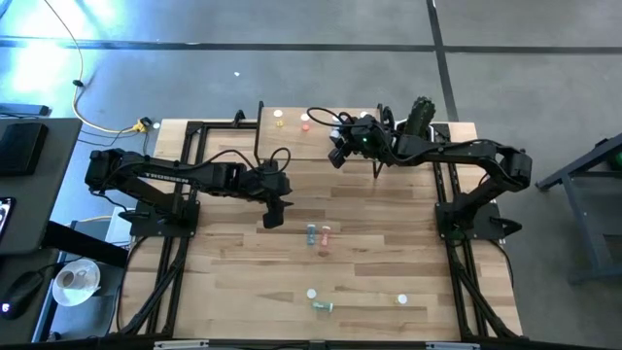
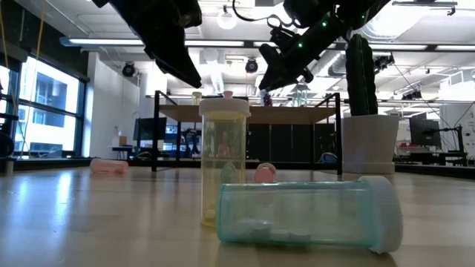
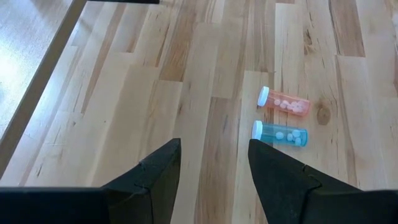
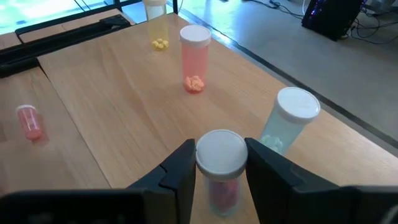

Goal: Pick and place medicine bottles onto shelf by color
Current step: Put the left blue pill bottle on the shelf aligned with the other blue pill bottle

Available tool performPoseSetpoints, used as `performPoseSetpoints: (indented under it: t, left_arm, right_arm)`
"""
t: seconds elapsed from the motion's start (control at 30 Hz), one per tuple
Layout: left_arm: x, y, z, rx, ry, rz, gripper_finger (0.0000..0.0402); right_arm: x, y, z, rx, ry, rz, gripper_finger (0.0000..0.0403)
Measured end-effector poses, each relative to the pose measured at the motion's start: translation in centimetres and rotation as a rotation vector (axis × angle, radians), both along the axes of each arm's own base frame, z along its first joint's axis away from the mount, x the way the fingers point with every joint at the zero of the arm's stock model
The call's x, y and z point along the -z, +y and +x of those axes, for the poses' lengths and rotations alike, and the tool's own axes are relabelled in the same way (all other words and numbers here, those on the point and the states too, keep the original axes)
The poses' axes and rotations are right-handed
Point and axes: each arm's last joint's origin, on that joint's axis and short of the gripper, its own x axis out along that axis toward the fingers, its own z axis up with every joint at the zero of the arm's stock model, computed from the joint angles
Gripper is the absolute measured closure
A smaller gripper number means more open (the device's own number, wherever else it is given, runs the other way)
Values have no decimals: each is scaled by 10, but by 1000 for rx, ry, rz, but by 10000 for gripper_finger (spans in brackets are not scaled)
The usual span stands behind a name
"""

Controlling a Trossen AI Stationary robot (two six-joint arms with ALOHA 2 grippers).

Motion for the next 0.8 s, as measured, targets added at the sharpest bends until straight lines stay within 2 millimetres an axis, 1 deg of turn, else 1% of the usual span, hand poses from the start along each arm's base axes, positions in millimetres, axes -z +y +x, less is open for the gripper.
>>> performPoseSetpoints:
  t: [0.2,0.3,0.8]
  left_arm:
    - [0,0,0,0,0,0,225]
    - [0,0,0,0,0,0,224]
    - [2,0,-2,1,27,-4,222]
  right_arm:
    - [0,0,0,-4,2,6,248]
    - [0,0,0,-6,5,1,238]
    - [-3,0,0,-7,0,-34,236]
